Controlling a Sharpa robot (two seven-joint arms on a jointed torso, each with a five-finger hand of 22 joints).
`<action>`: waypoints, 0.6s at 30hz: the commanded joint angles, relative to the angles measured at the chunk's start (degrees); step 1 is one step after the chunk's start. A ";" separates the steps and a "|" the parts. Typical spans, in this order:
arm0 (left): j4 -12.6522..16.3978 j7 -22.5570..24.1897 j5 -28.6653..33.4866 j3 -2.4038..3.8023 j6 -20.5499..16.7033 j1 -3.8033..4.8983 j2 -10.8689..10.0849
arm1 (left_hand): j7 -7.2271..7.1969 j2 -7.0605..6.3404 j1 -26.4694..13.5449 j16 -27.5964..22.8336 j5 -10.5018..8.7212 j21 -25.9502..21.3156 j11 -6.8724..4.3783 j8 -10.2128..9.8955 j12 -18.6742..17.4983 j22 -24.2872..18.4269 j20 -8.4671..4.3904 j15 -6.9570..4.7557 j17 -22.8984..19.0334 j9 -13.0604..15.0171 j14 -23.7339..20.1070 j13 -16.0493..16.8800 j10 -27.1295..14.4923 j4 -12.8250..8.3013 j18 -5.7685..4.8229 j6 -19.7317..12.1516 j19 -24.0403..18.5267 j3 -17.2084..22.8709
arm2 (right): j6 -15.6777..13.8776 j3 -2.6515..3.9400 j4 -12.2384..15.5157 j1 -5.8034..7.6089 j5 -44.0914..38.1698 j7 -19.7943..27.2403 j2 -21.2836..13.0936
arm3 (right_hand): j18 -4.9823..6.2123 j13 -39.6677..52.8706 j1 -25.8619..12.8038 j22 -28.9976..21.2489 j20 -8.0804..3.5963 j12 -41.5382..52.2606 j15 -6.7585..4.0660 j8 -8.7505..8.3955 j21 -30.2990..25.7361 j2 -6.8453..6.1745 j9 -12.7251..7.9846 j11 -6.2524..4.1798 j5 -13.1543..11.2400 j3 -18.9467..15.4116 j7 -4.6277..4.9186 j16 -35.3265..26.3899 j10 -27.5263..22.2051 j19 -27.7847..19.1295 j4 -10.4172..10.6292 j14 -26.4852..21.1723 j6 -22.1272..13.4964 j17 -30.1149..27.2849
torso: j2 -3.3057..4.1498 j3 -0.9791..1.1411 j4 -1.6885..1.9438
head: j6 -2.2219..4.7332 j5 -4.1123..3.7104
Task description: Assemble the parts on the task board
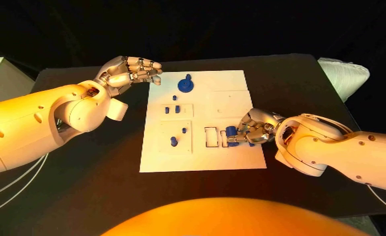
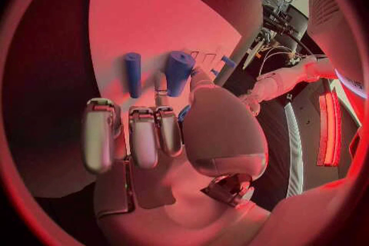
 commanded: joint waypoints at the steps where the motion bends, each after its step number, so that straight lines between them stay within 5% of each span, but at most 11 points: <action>1: 0.24 0.19 0.39 0.03 0.99 -0.01 -0.03 | 0.37 0.58 -0.24 -0.32 0.31 -0.34 0.27 -0.28 -0.27 0.02 0.02 0.11 0.09 -0.10 0.44 0.08 0.28 0.19 -0.06 0.21 0.33 -0.27 | 0.01 -0.05 -0.58 -0.40 -1.83 -1.42 0.73 | -1.11 10.35 -0.82 10.51 -0.24 -0.18 -0.28 0.33 0.14 -0.02 -0.04 -0.44 0.42 -0.51 -0.28 0.21 2.67 4.19 0.05 4.61 0.05 8.45 | 0.04 -0.03 0.13 | 0.01 0.23; 14: 0.29 0.09 0.39 0.03 0.96 0.00 -0.23 | 0.37 0.59 -0.32 -0.39 0.32 -0.40 0.27 -0.30 -0.31 -0.01 0.03 0.11 0.14 -0.12 0.46 0.08 0.29 0.26 -0.06 0.21 0.34 -0.29 | 0.49 -0.04 -1.58 -0.73 -2.00 -2.72 2.12 | -1.11 10.33 -2.46 10.64 -0.22 -0.41 -0.26 0.63 0.19 -0.17 0.19 -0.41 2.28 -1.40 -0.25 0.23 2.58 4.15 0.02 4.61 -0.38 8.57 | 0.08 -0.09 0.08 | 0.01 0.25; 16: 0.28 0.08 0.39 0.03 0.95 0.00 -0.21 | 0.37 0.59 -0.32 -0.39 0.32 -0.40 0.27 -0.30 -0.31 -0.01 0.03 0.11 0.14 -0.12 0.46 0.08 0.29 0.26 -0.06 0.21 0.34 -0.29 | 0.77 -0.04 -1.83 -0.74 -2.00 -2.89 2.18 | -1.11 10.33 -2.30 10.67 -0.19 -0.49 -0.22 0.71 0.16 -0.18 0.25 -0.37 3.71 -1.41 -0.21 0.24 2.54 4.12 -0.01 4.62 -0.60 8.64 | 0.03 -0.08 0.08 | 0.01 0.15; 18: 0.27 0.06 0.39 0.03 0.95 0.00 -0.20 | 0.37 0.59 -0.32 -0.39 0.32 -0.40 0.27 -0.30 -0.31 -0.01 0.03 0.11 0.14 -0.12 0.46 0.08 0.29 0.26 -0.06 0.21 0.34 -0.29 | 0.91 -0.04 -2.09 -0.74 -1.86 -2.99 2.22 | -1.09 10.21 -1.19 10.70 -0.15 -0.73 -0.18 0.75 0.08 -0.26 0.32 -0.31 8.53 -1.13 -0.12 0.19 2.39 4.08 -0.06 4.59 -1.05 8.58 | 0.01 -0.09 0.09 | 0.01 0.11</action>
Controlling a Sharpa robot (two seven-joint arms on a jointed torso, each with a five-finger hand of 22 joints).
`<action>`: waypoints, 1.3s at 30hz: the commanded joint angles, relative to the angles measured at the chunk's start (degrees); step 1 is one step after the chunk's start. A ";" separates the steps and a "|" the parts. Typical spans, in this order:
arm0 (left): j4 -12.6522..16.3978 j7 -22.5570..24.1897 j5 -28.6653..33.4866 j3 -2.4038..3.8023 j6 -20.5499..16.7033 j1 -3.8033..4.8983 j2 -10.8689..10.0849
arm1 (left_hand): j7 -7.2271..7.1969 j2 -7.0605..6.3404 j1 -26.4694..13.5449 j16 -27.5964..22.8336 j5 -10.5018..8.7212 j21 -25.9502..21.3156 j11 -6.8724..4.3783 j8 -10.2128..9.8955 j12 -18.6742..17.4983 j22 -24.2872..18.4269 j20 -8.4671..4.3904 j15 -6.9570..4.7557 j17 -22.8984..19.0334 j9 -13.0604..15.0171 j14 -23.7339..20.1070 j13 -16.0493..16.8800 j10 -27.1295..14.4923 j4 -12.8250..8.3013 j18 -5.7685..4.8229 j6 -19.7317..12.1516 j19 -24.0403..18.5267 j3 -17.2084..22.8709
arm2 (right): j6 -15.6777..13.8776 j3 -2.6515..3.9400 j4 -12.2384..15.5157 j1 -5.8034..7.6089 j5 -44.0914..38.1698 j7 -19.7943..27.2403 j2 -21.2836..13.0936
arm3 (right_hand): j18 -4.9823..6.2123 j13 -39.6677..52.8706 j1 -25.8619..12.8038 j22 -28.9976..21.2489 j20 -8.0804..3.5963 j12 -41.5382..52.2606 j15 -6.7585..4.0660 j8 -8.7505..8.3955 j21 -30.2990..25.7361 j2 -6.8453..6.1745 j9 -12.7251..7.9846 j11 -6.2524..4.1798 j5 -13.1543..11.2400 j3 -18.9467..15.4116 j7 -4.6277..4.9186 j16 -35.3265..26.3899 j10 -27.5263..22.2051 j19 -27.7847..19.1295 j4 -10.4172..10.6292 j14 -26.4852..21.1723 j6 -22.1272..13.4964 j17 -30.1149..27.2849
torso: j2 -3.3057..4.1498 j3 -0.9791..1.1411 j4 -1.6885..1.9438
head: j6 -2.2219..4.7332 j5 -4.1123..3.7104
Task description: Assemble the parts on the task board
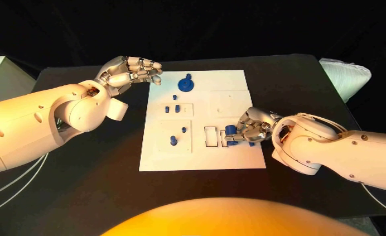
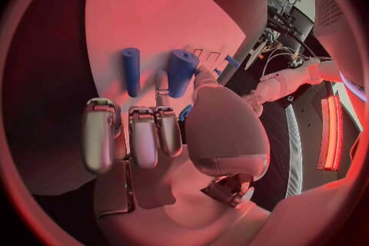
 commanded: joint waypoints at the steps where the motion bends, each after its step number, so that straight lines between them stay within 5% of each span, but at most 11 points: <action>1: 0.14 0.18 0.36 0.03 0.92 0.00 0.09 | 0.38 0.39 -0.11 -0.39 0.32 -0.17 0.27 -0.30 -0.32 -0.01 0.03 0.11 0.05 -0.07 0.46 0.08 0.29 0.09 -0.05 0.21 0.34 -0.13 | 1.76 -0.35 -0.86 -0.44 -0.36 -1.47 0.29 | -1.08 10.15 1.04 10.71 -0.13 -0.54 -0.15 -0.05 0.03 0.00 -1.35 -0.28 4.41 0.05 -0.12 0.19 2.32 4.06 -0.22 4.59 -1.30 8.61 | -0.06 0.01 0.00 | 0.01 -0.11; 3: 0.14 0.15 0.36 0.03 0.94 0.00 0.10 | 0.38 0.39 -0.16 -0.43 0.33 -0.21 0.27 -0.32 -0.35 -0.03 0.04 0.11 0.08 -0.08 0.47 0.08 0.29 0.13 -0.05 0.20 0.34 -0.14 | 1.67 -0.35 -1.07 -0.44 0.11 -1.51 0.28 | -1.08 10.09 1.57 10.74 -0.09 -0.67 -0.11 -0.08 0.03 -0.13 -1.37 -0.23 6.01 0.19 -0.06 0.18 2.24 4.05 -0.25 4.59 -1.52 8.61 | -0.06 0.01 0.03 | 0.01 -0.20; 5: 0.13 0.13 0.36 0.03 0.94 0.00 0.11 | 0.38 0.39 -0.16 -0.43 0.33 -0.21 0.27 -0.32 -0.35 -0.03 0.04 0.11 0.08 -0.08 0.47 0.08 0.29 0.13 -0.05 0.20 0.34 -0.14 | 1.47 -0.34 -1.16 -0.44 0.55 -1.49 0.21 | -1.12 10.08 2.80 10.87 -0.05 -0.80 -0.05 -0.17 0.23 -0.33 -1.44 -0.17 10.06 0.71 0.03 0.25 2.18 4.07 -0.30 4.63 -1.81 8.84 | -0.10 -0.01 0.04 | 0.01 -0.19; 6: 0.11 0.12 0.36 0.03 0.94 0.00 0.12 | 0.38 0.39 -0.16 -0.43 0.33 -0.21 0.27 -0.32 -0.35 -0.03 0.04 0.11 0.08 -0.08 0.47 0.08 0.29 0.13 -0.05 0.20 0.34 -0.14 | 1.32 -0.34 -1.14 -0.44 0.74 -1.45 0.13 | -1.13 10.11 4.43 10.94 -0.07 -0.86 -0.03 -0.42 0.30 -0.69 -1.61 -0.12 15.40 1.67 0.11 0.29 2.16 4.08 -0.41 4.66 -2.16 8.99 | -0.09 0.03 0.07 | 0.01 -0.16; 7: 0.10 0.11 0.36 0.03 0.95 0.00 0.12 | 0.38 0.39 -0.16 -0.43 0.33 -0.21 0.27 -0.32 -0.35 -0.03 0.04 0.11 0.08 -0.08 0.47 0.08 0.29 0.13 -0.05 0.20 0.34 -0.14 | 1.18 -0.34 -1.10 -0.44 0.90 -1.42 0.06 | -1.16 10.18 5.24 11.03 -0.03 -0.86 -0.02 -0.52 0.46 -0.97 -1.75 -0.11 17.30 2.43 0.15 0.32 2.18 4.11 -0.40 4.67 -2.15 9.08 | -0.08 0.07 0.08 | 0.01 -0.14; 11: 0.05 0.11 0.36 0.03 0.95 0.00 0.14 | 0.38 0.39 -0.16 -0.43 0.33 -0.21 0.27 -0.32 -0.35 -0.03 0.04 0.11 0.08 -0.08 0.47 0.08 0.29 0.13 -0.05 0.20 0.34 -0.14 | 0.48 -0.34 -0.70 -0.43 1.72 -1.26 -0.31 | -1.21 10.39 7.10 11.21 -0.02 -0.83 -0.05 -0.82 0.72 -1.66 -2.16 -0.17 20.16 5.03 0.12 0.40 2.27 4.16 -0.47 4.73 -1.96 9.37 | -0.08 0.11 0.11 | 0.01 -0.21; 30: -0.14 0.04 0.36 -0.05 1.03 -0.01 0.43 | 0.35 0.41 0.04 -0.58 0.38 -0.30 0.23 -0.37 -0.43 -0.05 0.02 0.07 0.17 -0.11 0.49 0.09 0.31 0.01 -0.01 0.20 0.39 -0.05 | -5.79 -0.23 1.67 0.73 12.38 1.34 -1.54 | -1.42 10.79 6.13 11.74 -0.01 -0.58 -0.04 -0.86 1.83 -2.38 -2.50 -0.20 20.09 7.76 0.05 0.64 2.57 4.38 -0.31 4.88 -1.17 10.05 | 0.00 0.03 0.15 | 0.01 -0.18; 39: -0.13 0.04 0.36 -0.11 0.93 -0.01 0.39 | 0.34 0.41 0.12 -0.63 0.39 -0.32 0.22 -0.38 -0.46 -0.06 0.01 0.05 0.21 -0.12 0.50 0.09 0.33 -0.05 0.00 0.21 0.40 -0.03 | -7.12 -0.11 3.41 2.59 13.47 2.39 -2.32 | -1.49 10.89 5.77 11.92 -0.06 -0.53 -0.13 -0.81 2.20 -2.82 -2.59 -0.30 19.28 8.79 -0.07 0.77 2.65 4.45 -0.37 4.95 -0.86 10.40 | 0.01 -0.10 0.17 | 0.01 -0.35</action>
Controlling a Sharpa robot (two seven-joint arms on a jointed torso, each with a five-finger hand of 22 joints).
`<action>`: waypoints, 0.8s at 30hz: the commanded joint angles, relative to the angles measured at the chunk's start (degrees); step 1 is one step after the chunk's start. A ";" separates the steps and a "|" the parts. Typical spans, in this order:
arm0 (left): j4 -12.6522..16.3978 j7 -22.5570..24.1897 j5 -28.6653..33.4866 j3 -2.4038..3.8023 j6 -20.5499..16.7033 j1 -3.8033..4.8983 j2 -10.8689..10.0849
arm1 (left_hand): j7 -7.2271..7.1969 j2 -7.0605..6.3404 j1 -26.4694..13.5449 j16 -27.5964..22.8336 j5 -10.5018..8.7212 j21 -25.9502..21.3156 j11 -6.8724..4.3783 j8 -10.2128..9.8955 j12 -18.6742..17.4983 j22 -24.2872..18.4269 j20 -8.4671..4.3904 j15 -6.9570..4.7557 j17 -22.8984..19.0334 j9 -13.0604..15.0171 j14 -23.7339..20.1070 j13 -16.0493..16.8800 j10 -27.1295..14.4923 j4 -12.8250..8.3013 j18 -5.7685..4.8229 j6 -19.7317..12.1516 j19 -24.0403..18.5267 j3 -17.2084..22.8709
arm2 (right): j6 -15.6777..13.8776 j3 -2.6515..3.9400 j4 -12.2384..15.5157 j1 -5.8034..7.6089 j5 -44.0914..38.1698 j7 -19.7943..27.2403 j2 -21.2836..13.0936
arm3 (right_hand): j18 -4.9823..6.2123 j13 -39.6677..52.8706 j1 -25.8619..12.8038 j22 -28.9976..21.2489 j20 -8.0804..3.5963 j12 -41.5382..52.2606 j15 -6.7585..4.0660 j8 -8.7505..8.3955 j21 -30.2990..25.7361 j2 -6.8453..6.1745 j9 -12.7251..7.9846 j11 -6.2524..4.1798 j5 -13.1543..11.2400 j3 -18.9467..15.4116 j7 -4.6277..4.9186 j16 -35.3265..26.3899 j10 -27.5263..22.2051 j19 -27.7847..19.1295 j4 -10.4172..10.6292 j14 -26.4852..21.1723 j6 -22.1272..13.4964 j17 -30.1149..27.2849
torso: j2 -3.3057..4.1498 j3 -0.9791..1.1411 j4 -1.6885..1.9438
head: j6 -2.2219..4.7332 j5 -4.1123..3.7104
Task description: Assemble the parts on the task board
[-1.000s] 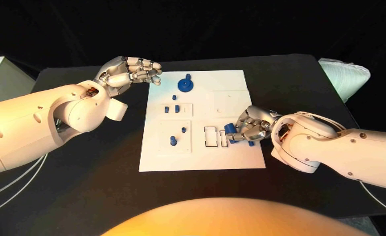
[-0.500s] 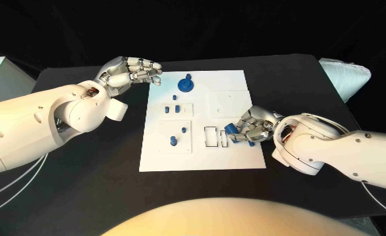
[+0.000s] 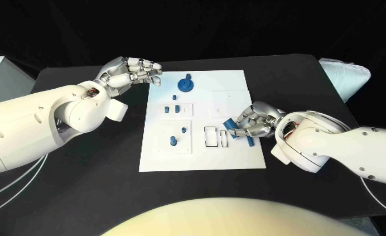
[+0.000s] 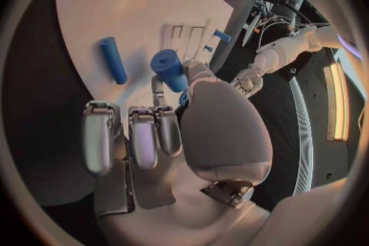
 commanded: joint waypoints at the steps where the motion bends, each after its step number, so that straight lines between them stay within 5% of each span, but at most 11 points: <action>1: 0.11 0.31 0.34 0.02 0.82 -0.01 0.07 | 0.34 0.41 0.12 -0.40 0.39 -0.32 0.22 -0.38 -0.16 -0.05 0.01 0.05 0.09 -0.07 0.50 0.09 0.33 -0.05 0.00 0.22 0.40 -0.03 | -1.06 0.02 0.51 0.39 1.72 1.36 -0.06 | -0.89 10.84 -0.48 11.91 -0.07 0.02 -0.15 0.23 0.22 -0.12 0.20 -0.32 -0.33 0.53 -0.40 0.30 2.64 4.45 -0.04 4.94 0.70 10.37 | 0.00 -0.06 -0.02 | 0.00 -0.05; 24: 0.23 0.32 0.35 -0.01 0.64 -0.01 0.04 | 0.34 0.41 0.12 -0.40 0.39 -0.32 0.22 -0.38 -0.16 -0.05 0.01 0.05 0.09 -0.07 0.50 0.09 0.33 -0.05 0.00 0.22 0.40 -0.03 | 3.38 -0.01 -0.76 0.60 4.25 -0.79 5.00 | -1.14 11.98 -3.18 12.54 -0.25 1.04 -0.40 0.71 1.55 -0.83 0.11 -0.66 -3.67 3.65 -0.82 0.59 3.57 4.70 0.04 5.11 2.14 11.21 | 0.17 -0.03 0.15 | 0.00 -0.08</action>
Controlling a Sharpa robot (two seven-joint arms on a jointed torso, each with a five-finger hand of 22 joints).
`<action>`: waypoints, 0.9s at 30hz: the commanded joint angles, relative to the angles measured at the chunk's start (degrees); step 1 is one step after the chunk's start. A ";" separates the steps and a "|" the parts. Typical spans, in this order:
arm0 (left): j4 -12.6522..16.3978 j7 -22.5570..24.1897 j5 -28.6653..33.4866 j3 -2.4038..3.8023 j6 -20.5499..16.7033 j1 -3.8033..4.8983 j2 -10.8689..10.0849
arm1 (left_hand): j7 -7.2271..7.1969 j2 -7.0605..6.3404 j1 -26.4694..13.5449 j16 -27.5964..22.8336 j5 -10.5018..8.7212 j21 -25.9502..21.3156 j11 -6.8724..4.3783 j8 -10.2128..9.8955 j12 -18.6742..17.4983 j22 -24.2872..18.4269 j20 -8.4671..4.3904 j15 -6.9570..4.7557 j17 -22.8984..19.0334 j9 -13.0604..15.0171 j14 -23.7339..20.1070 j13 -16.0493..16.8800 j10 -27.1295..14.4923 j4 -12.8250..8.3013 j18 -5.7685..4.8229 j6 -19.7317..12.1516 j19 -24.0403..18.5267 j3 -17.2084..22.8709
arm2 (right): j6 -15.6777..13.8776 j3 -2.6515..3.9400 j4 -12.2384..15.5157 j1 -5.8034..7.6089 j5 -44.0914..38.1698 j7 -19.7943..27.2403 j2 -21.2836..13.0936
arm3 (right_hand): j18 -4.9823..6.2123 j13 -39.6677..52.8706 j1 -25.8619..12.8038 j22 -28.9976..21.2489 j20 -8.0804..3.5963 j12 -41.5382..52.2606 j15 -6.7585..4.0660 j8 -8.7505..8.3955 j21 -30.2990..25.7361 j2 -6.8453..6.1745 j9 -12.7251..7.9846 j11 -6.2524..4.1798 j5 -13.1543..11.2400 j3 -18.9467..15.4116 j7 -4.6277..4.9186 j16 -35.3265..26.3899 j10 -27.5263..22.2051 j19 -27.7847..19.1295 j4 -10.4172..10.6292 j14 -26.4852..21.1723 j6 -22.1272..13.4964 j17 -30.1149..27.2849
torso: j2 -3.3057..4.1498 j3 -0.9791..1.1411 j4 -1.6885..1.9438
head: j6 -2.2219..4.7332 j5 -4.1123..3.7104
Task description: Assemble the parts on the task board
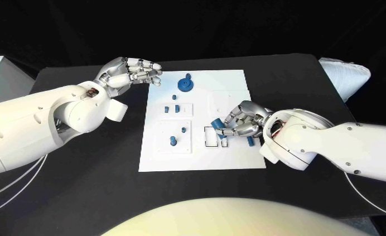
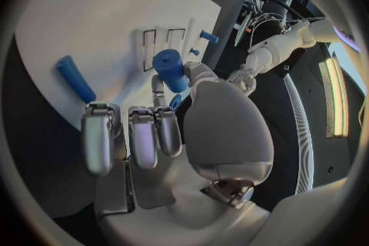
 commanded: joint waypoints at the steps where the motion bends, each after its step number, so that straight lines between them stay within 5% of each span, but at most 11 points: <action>1: 0.17 0.36 0.34 0.03 0.64 0.00 0.09 | 0.34 0.41 0.12 -0.40 0.40 -0.32 0.22 -0.38 -0.16 -0.04 0.01 0.05 0.05 -0.08 0.50 0.09 0.33 -0.05 0.00 0.22 0.41 -0.03 | 3.10 -0.02 -0.37 -0.21 0.94 -1.16 0.55 | -0.87 12.06 -0.66 12.60 -0.27 0.42 -0.42 0.31 0.39 -0.05 0.03 -0.46 -0.33 0.43 -1.15 0.37 3.82 4.72 0.03 5.11 1.48 11.24 | 0.04 -0.06 0.17 | 0.00 0.00; 6: 0.16 0.36 0.36 0.03 0.61 0.00 0.01 | 0.34 0.41 0.12 -0.40 0.40 -0.32 0.22 -0.38 -0.16 -0.04 0.01 0.05 0.05 -0.08 0.50 0.09 0.33 -0.05 0.00 0.22 0.41 -0.03 | 3.85 -0.04 -0.66 -0.59 1.01 -1.86 1.50 | -0.93 12.32 -1.31 12.74 -0.36 0.66 -0.53 0.47 0.69 -0.07 0.04 -0.59 -1.01 0.90 -1.30 0.42 4.03 4.78 0.00 5.15 1.82 11.39 | -0.01 0.09 0.02 | 0.00 0.21; 27: 0.16 0.31 0.38 0.02 0.67 0.00 -0.05 | 0.34 0.41 0.12 -0.40 0.40 -0.32 0.22 -0.38 -0.16 -0.04 0.01 0.05 0.05 -0.08 0.50 0.09 0.33 -0.05 0.00 0.22 0.41 -0.03 | 1.99 -0.04 -1.43 -0.74 -0.59 -2.74 2.93 | -0.99 12.57 -2.53 12.90 -0.49 0.89 -0.69 0.80 1.04 0.07 0.11 -0.78 -1.89 1.60 -1.53 0.49 4.23 4.85 0.05 5.19 2.40 11.59 | -0.01 0.06 0.08 | 0.00 0.29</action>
